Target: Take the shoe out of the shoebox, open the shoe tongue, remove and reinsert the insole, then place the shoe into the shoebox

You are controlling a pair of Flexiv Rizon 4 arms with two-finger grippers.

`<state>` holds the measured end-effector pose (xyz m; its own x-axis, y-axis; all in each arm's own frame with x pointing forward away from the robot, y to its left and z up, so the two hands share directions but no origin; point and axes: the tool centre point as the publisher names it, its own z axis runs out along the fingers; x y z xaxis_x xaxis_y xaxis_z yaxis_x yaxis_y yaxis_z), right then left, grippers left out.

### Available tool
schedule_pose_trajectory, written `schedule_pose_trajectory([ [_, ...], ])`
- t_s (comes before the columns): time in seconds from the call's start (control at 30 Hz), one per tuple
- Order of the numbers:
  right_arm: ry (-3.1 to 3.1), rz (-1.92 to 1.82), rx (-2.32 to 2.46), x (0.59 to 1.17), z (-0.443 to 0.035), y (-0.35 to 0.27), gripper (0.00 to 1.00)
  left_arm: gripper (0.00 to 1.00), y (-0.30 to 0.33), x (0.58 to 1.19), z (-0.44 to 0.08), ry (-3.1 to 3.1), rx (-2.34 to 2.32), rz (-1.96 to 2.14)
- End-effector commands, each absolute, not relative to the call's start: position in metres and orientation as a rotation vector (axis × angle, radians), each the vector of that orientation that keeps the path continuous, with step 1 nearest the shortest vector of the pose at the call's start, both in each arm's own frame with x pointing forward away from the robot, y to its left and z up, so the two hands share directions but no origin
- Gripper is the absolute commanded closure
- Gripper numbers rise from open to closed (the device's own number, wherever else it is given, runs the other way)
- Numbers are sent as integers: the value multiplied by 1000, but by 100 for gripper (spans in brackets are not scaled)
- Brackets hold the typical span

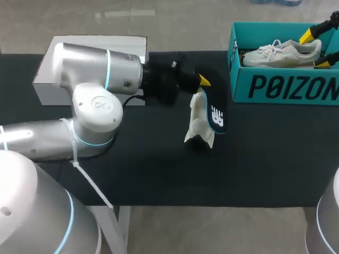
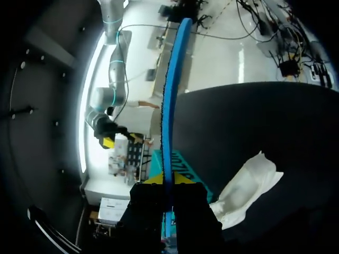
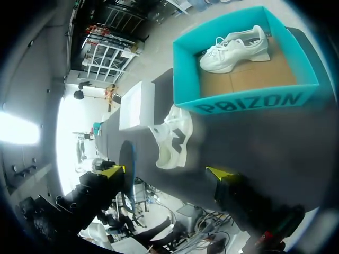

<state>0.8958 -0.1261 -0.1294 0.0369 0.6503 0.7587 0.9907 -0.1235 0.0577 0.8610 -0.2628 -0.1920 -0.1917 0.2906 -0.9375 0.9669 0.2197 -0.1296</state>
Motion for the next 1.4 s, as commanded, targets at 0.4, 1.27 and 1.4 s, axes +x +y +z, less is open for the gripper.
schedule_pose_trajectory([
  [0.4, -1655, -894, -1829, 895, -129, -126, 0, 100, -258, 872, -248, 2220, 1272, -1345],
  [1.27, -1655, -894, -1829, 895, -129, -126, 0, 100, -250, 874, -283, 2187, 1634, -1236],
  [1.4, -1655, -894, -1829, 895, -129, -126, 0, 100, -255, 875, -287, 2201, 1600, -1315],
])
